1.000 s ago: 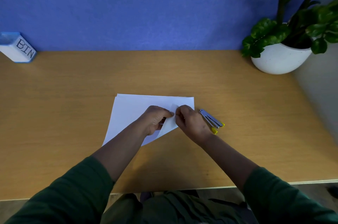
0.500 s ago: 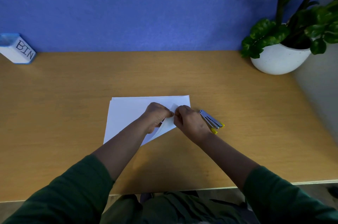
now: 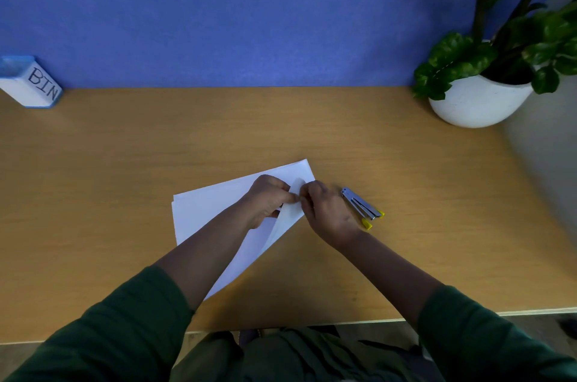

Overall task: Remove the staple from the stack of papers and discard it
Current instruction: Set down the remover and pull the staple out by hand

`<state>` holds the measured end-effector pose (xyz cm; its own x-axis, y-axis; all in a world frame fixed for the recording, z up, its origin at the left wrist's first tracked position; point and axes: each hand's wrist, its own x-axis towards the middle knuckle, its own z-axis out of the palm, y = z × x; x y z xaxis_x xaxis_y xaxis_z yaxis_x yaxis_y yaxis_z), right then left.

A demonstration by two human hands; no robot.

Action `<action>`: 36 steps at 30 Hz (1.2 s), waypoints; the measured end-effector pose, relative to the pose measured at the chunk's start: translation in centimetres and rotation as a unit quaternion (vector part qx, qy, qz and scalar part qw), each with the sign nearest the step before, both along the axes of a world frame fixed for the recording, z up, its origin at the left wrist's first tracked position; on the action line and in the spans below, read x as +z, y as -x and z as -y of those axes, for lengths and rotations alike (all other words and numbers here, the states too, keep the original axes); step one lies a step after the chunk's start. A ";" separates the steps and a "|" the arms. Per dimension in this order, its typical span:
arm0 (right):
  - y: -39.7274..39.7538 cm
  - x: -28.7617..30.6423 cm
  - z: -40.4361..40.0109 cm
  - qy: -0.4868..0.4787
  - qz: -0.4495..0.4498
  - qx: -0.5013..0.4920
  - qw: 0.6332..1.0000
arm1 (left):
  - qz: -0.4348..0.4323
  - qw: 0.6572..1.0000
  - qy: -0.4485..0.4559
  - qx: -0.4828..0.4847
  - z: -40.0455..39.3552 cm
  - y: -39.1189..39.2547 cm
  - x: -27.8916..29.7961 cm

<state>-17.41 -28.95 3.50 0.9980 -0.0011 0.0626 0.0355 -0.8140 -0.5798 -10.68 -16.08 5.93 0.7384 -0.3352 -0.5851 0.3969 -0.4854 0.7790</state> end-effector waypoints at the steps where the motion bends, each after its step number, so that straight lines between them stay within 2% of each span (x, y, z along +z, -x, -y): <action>1: 0.0 0.0 0.0 0.006 -0.005 0.000 1.000 | 0.027 0.999 -0.015 -0.012 0.1 0.1 0.0; 5: -0.1 0.1 -0.2 0.016 -0.017 -0.007 1.000 | 0.150 0.984 -0.074 -0.054 0.7 0.4 -0.5; 8: -0.3 0.0 -0.3 0.017 -0.024 -0.017 0.999 | 0.178 0.975 -0.118 -0.062 0.9 0.4 -0.9; 12: -0.3 -0.1 -0.5 0.005 -0.019 -0.030 0.999 | 0.151 0.980 -0.116 -0.057 0.9 0.4 -1.2; 16: -0.3 -0.4 -0.6 0.001 0.000 -0.043 0.999 | 0.088 0.991 -0.088 -0.043 0.8 0.3 -1.4; 21: -0.3 -0.8 -0.3 -0.050 0.035 -0.063 0.996 | -0.006 1.000 0.014 -0.002 0.3 0.3 -1.0; 25: -0.4 -1.2 -0.1 -0.100 0.038 -0.090 0.990 | -0.016 0.999 0.035 0.006 0.2 0.3 -0.8; 31: -0.5 -1.5 0.1 -0.235 -0.032 -0.181 0.955 | -0.027 0.999 0.040 0.012 0.4 0.4 -1.0; 33: -0.5 -1.5 0.3 -0.298 -0.058 -0.195 0.933 | -0.036 0.998 0.048 0.014 0.2 0.3 -1.1; 36: -0.3 -1.4 0.5 -0.340 -0.069 -0.200 0.916 | -0.039 0.998 0.053 0.014 0.1 0.3 -1.2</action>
<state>-17.07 -29.45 2.12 0.9072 -0.3608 -0.2162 -0.2998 -0.1940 -0.9341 -10.97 -16.18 4.77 0.7019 -0.3780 -0.6038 0.4711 -0.3894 0.7915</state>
